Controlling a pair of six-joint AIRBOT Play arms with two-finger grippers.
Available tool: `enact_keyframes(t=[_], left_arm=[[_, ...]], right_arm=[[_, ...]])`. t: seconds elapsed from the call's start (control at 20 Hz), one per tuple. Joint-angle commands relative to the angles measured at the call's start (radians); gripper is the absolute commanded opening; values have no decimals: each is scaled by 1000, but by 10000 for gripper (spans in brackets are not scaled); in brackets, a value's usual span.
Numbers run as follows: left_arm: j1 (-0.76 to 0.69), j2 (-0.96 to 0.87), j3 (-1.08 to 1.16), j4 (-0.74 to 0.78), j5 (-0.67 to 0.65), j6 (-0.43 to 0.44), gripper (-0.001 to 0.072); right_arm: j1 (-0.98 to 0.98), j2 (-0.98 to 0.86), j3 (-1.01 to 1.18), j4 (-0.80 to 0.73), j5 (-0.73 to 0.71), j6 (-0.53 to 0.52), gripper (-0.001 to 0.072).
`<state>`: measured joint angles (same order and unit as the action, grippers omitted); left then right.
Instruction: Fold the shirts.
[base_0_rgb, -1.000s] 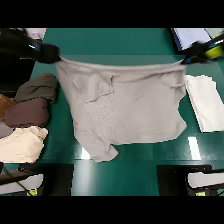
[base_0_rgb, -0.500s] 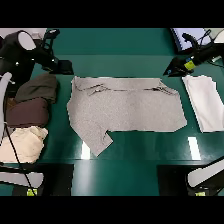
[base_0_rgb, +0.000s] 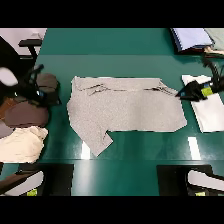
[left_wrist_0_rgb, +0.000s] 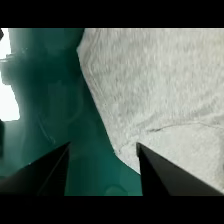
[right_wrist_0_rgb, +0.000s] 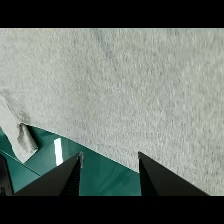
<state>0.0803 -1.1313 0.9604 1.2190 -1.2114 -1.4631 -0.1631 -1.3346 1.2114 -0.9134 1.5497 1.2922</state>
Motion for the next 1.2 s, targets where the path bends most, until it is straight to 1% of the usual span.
enact_keyframes(t=[0.0, 0.2, 0.3, 0.4, 0.6, 0.7, 0.85, 0.9, 0.95, 1.05, 1.15], left_arm=[[16, 99, -271, -116, 114, -2, 483], [13, 99, -408, -204, 227, 6, 482], [13, 98, -433, -255, 261, 42, 482], [13, 91, -440, -307, 278, 72, 481], [12, 85, -442, -353, 304, 76, 481], [-17, 63, -442, -358, 311, 76, 481], [-101, 45, -440, -365, 340, 76, 479], [-110, 45, -431, -365, 328, 76, 309], [-109, 46, -416, -359, 303, 77, 18], [-109, 46, -373, -340, 252, 84, 22], [-109, 46, -328, -332, 215, 84, 22]], right_arm=[[-27, 121, -171, 6, -52, -23, 408], [-25, 187, -229, 6, -85, -23, 407], [-26, 208, -235, 5, -90, -23, 408], [-25, 219, -235, 5, -95, -23, 408], [-25, 219, -235, 5, -101, -22, 408], [-25, 219, -235, 5, -101, -22, 407], [-29, 219, -235, -2, -99, -22, 407], [-40, 219, -235, -3, -87, -22, 408], [-63, 219, -235, -6, -77, -22, 407], [-140, 220, -239, -18, -47, -21, 408], [-237, 240, -293, -109, -48, 5, 408]])
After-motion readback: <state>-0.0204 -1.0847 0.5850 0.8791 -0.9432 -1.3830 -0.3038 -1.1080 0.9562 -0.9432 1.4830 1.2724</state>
